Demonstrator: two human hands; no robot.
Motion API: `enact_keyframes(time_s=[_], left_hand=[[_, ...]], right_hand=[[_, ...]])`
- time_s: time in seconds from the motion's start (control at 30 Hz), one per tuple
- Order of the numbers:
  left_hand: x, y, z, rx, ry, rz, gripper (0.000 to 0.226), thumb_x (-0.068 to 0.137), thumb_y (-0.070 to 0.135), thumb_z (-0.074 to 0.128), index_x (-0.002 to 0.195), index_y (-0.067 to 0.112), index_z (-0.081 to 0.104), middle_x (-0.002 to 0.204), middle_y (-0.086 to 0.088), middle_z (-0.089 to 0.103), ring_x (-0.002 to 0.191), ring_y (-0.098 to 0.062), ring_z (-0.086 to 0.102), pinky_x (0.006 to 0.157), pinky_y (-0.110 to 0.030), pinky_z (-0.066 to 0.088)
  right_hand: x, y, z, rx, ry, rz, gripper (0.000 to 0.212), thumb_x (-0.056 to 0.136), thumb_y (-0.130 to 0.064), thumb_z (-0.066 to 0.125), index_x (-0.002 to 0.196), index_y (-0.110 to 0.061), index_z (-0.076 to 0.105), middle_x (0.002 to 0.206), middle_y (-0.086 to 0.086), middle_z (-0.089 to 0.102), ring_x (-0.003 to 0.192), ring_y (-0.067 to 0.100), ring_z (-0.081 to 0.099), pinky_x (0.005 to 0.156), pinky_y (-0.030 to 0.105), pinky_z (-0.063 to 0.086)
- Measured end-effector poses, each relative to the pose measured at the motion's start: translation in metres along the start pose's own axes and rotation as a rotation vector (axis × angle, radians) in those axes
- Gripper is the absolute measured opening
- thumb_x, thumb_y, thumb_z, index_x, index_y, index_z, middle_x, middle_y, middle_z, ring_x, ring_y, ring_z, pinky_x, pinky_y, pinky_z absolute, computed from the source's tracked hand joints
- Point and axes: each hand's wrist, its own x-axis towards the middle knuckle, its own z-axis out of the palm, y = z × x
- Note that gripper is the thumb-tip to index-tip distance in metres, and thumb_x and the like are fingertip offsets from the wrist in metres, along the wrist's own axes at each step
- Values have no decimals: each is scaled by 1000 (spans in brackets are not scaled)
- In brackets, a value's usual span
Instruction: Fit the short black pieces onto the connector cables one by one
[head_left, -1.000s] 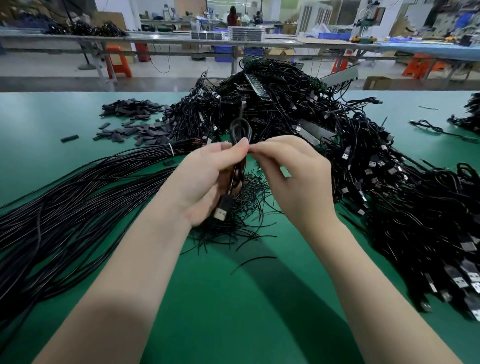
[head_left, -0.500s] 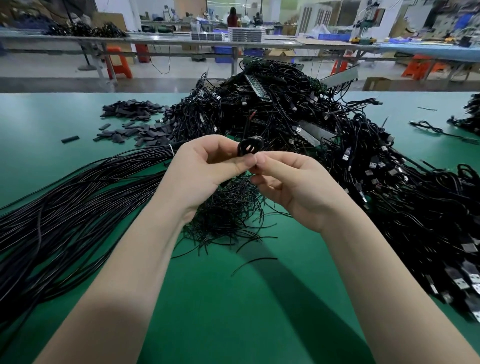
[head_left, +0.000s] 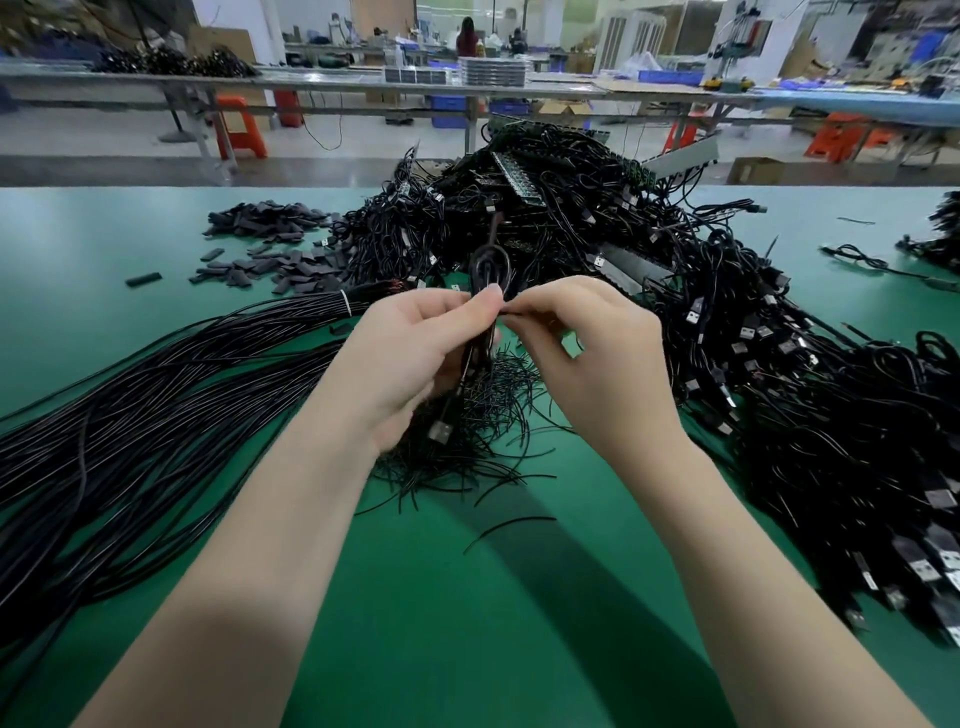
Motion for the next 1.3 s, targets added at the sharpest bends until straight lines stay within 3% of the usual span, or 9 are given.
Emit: enact_keyframes(time_s=[0.1,0.2,0.37,0.5,0.73,1.07,1.13,1.2,1.3], left_hand=[[1,-4,1,52,107,209,9,75,40,77,79,32,75,79,13,72,74,-1,63,73,-20,48],[1,-3,1,31,91,314,10,66,43,75,76,41,76,82,16,74,78,1,67,74,-16,50],[1,-1,-2,125,87,416,15,67,34,78,79,42,77,80,15,75,75,2,68,69,-13,52],[1,-2,-6,198,61,452,24,73,12,81,86,31,77,83,12,76,79,-2,71,72,-15,53],[-1,-8,8,276,328,515,15,73,21,84,85,27,77,79,14,75,76,-3,71,72,-18,54],[-3,-3,7,380,345,617,16,81,22,78,96,28,75,88,20,71,83,6,67,75,-13,49],[-3,-3,9,394,353,612,14,82,25,77,95,29,74,83,24,69,76,11,63,70,-8,45],[-2,-3,9,358,316,558,7,85,26,74,90,30,75,76,19,70,70,9,62,68,-11,46],[-1,-1,6,137,164,222,12,88,28,71,79,30,78,66,8,71,64,-3,61,65,-24,53]], right_hand=[[4,-1,-4,466,-158,508,19,84,-21,74,103,-18,72,92,-2,74,83,9,69,73,20,54],[4,1,-5,855,-256,821,18,77,-35,76,87,-20,77,84,-1,74,76,11,69,64,17,51],[5,-3,-1,1020,-186,967,24,67,-36,76,79,-15,78,81,0,71,67,8,66,59,17,51],[6,-3,-3,1054,-194,1047,10,82,-23,72,79,-13,74,71,-1,68,64,10,65,59,18,53],[10,-17,0,1222,-110,1251,15,90,-23,66,85,-9,66,66,0,66,59,10,65,55,18,53],[9,-29,0,1191,-7,1064,21,93,-11,61,73,-6,68,64,0,66,60,8,62,57,16,53],[6,-28,5,930,43,859,17,94,-8,60,79,-3,67,65,0,64,60,8,62,59,18,52],[1,-22,9,429,82,523,12,93,-8,61,83,-3,66,71,-1,64,65,10,61,64,22,50],[-5,-8,11,-19,94,71,6,90,-1,62,85,1,66,79,5,65,75,21,60,71,28,47]])
